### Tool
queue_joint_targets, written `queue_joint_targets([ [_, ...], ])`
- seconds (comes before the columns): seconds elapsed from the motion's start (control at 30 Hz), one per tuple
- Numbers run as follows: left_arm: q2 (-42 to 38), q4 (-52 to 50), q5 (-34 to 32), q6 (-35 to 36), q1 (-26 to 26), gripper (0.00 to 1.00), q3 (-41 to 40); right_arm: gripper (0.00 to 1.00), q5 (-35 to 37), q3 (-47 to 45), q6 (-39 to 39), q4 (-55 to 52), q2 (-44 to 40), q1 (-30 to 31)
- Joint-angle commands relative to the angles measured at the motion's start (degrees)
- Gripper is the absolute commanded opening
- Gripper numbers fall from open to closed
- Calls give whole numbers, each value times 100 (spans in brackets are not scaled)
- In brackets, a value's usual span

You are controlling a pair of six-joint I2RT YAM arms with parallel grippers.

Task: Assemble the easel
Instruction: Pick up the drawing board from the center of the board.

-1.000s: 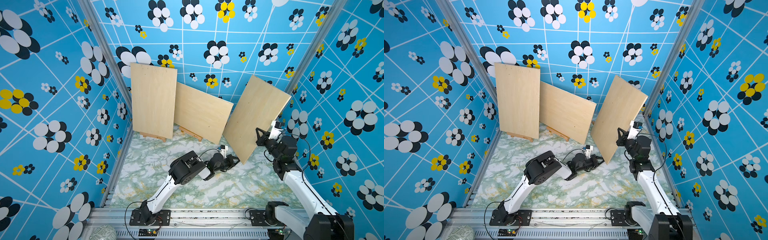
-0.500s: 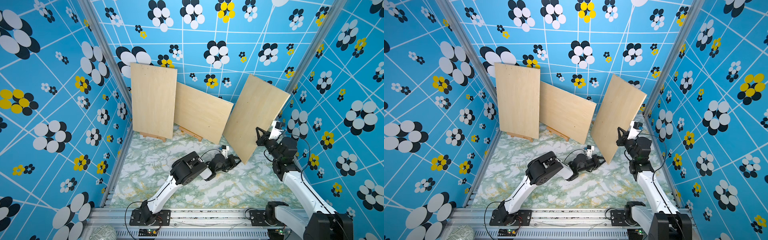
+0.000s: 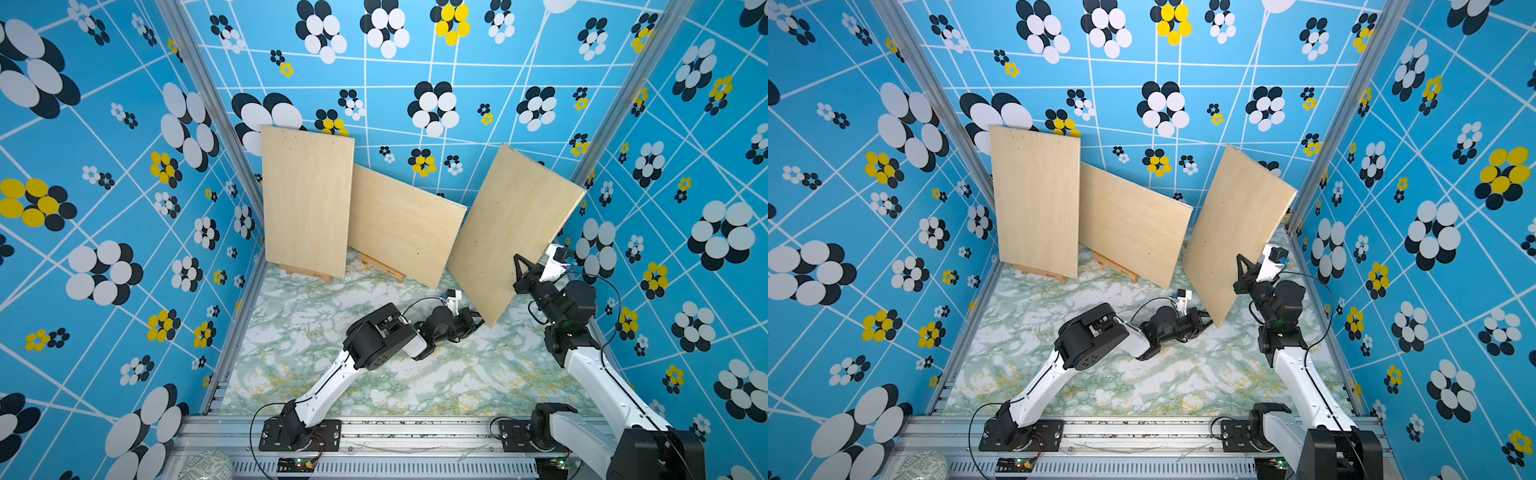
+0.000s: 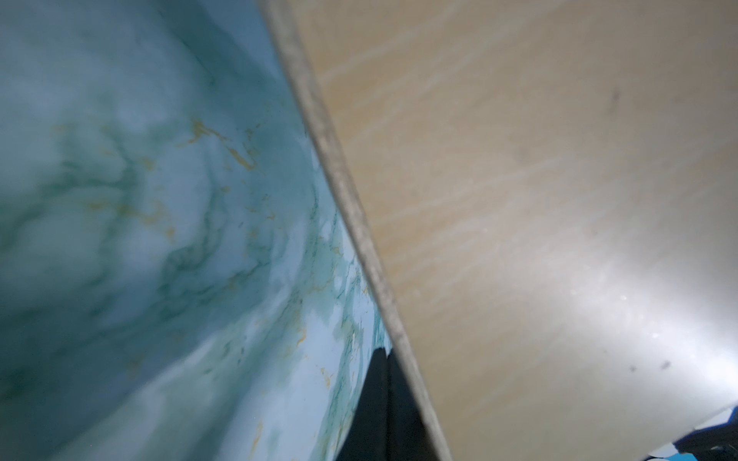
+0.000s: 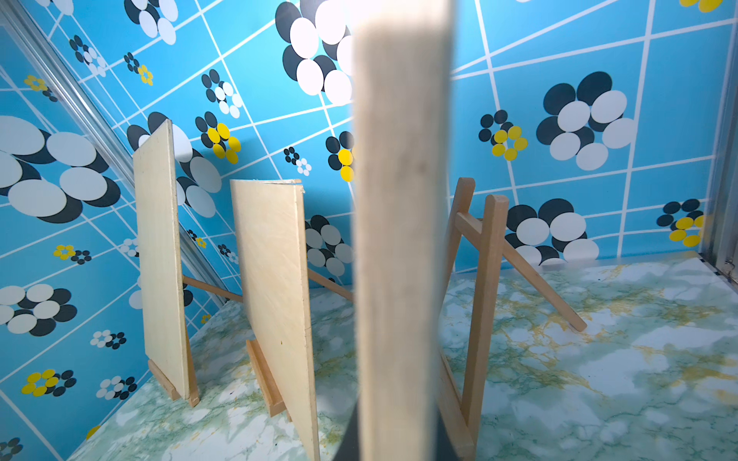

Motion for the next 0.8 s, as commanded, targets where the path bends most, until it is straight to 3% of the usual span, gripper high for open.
queue_joint_targets([
  [0.0,111,294,-239,352,90,0,229,0,-615,-142,370,523,-200,99],
  [0.77,-213,-122,125,642,415,0,633,0,-330,-505,349,1479,-425,99],
])
